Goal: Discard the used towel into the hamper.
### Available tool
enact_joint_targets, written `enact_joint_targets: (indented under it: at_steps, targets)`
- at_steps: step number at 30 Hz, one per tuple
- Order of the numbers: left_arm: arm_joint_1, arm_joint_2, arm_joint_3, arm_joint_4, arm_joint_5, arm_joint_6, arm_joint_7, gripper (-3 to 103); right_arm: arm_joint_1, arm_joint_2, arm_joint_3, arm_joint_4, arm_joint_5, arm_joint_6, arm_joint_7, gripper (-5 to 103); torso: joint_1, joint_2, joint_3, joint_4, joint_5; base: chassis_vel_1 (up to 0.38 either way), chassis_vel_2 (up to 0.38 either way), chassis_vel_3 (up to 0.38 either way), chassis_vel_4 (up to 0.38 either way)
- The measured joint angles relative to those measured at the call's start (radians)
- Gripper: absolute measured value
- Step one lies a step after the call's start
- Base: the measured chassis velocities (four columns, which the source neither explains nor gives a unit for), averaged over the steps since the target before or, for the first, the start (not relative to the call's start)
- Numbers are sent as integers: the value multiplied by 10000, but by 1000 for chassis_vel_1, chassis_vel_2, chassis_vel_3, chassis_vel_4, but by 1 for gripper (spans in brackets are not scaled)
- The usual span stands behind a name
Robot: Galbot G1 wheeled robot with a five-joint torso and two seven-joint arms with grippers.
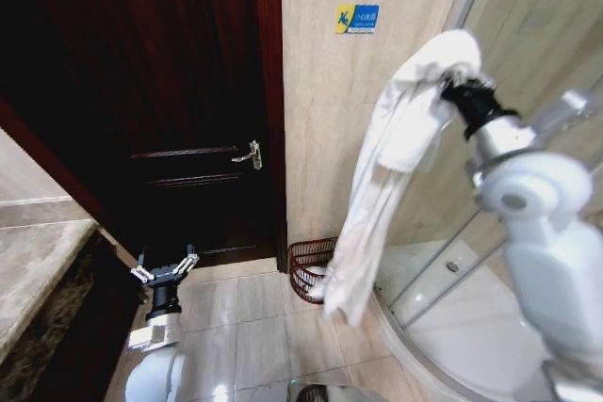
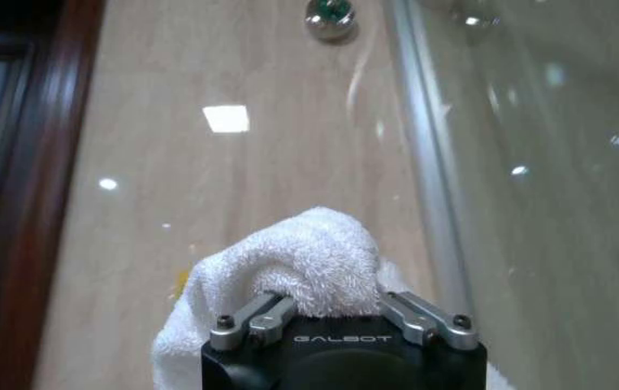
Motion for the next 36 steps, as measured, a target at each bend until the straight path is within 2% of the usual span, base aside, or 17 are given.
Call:
enact_joint_targets:
  at_steps: [5,7,8,12,18,23,24,26,27,30,33,36]
  targets:
    - [-43,-161,4,66,99,58,9,100,1328,-170,-245,-467,878,-46,57,10,0,0,0,-1,-3,0,0,0,0]
    - [-19,-222,-5,76,139,77,10,100,2366,-123,-784,-607,1515,-80,381,10,-2,1,-2,-1,-10,0,0,0,0]
    - [-19,-222,-5,76,139,77,10,100,2366,-123,-784,-607,1515,-80,381,10,-2,1,-2,-1,-10,0,0,0,0]
    - [-44,-307,-41,34,149,206,41,100,3743,4,-2051,-1053,2078,-88,879,10,-1,1,-1,4,-6,0,0,0,0]
    - [-53,-392,-18,-89,198,250,117,100,5070,-112,-2959,-1919,2083,-91,769,10,-1,1,-1,1,-3,0,0,0,0]
    - [-33,-404,-72,-233,292,298,173,100,7096,-21,-4155,-3752,1912,-149,-15,10,-2,1,-1,0,-5,0,0,0,0]
    - [-33,-404,-72,-233,292,298,173,100,7096,-21,-4155,-3752,1912,-149,-15,10,-2,1,-1,0,-5,0,0,0,0]
    - [-23,-403,-122,-244,301,299,185,100,8035,360,-4715,-4674,1848,-210,-422,10,-2,1,0,-2,-2,0,0,0,0]
    - [-23,-403,-122,-244,301,299,185,100,8035,360,-4715,-4674,1848,-210,-422,10,-2,1,0,-2,-2,0,0,0,0]
    - [-60,-333,-173,-269,324,289,249,100,8973,1429,-5060,-5504,1708,-364,-329,10,-1,1,-1,2,-11,0,0,0,0]
    - [-103,-303,-199,-306,324,290,255,100,9092,1832,-5092,-5723,1499,-369,-205,10,-1,2,-2,3,-20,0,0,0,0]
    - [-111,-294,-209,-373,354,324,258,100,8754,1991,-5158,-5835,989,-243,-357,10,-3,2,-3,5,-13,0,0,0,0]
